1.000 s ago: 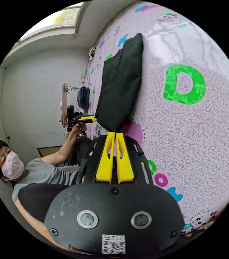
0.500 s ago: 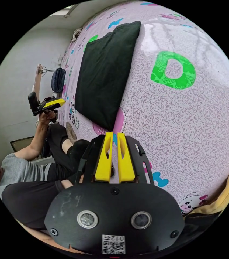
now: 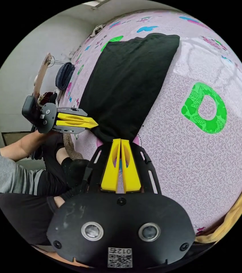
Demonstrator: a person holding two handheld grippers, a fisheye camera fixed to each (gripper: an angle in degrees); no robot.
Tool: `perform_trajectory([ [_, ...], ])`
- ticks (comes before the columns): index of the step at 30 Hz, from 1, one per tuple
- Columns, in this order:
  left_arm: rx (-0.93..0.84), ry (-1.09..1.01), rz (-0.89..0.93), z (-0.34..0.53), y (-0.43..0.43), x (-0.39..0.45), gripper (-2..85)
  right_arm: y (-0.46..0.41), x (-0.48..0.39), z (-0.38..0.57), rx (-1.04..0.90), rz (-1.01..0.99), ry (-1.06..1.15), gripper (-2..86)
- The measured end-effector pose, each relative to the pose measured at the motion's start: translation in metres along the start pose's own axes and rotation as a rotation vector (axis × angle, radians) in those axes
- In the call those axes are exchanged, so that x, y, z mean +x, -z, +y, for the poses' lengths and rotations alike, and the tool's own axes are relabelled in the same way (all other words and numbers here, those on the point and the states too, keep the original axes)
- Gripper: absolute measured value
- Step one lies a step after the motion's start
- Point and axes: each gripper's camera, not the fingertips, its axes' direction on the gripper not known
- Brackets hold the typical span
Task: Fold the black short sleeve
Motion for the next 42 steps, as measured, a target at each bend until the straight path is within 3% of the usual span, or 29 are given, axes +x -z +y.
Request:
perform_trajectory([
  [4,-0.043,0.037,0.064,-0.004,0.004,-0.011,-0.1,0.024,-0.014,0.004,0.024,0.049,-0.013,-0.8],
  [9,0.069,0.112,0.042,-0.005,0.034,-0.040,0.0,0.043,-0.044,-0.008,0.118,-0.167,0.006,-0.8],
  [13,-0.022,0.131,0.136,-0.010,0.010,-0.061,0.0,0.019,-0.063,-0.041,0.004,-0.242,0.013,-0.9],
  [15,0.017,0.138,0.158,-0.002,0.005,-0.072,0.0,0.003,-0.064,-0.048,-0.097,-0.214,-0.002,-0.9],
  [19,0.041,0.205,0.244,0.006,0.007,-0.097,0.0,0.019,-0.048,-0.045,-0.037,-0.354,-0.121,-0.9],
  [25,0.104,0.240,0.148,0.001,0.034,-0.126,0.3,0.062,-0.070,-0.059,0.072,-0.308,-0.133,-0.8],
  [34,0.021,0.323,0.176,0.000,0.041,-0.180,0.3,0.084,-0.095,-0.080,0.077,-0.206,-0.185,-0.6],
  [37,0.028,0.420,0.177,0.033,0.061,-0.211,0.9,0.108,-0.093,-0.065,0.132,-0.235,-0.208,0.0],
  [42,0.191,0.707,0.363,0.095,0.078,-0.306,3.0,0.139,-0.073,-0.073,0.234,-0.265,-0.276,4.7],
])
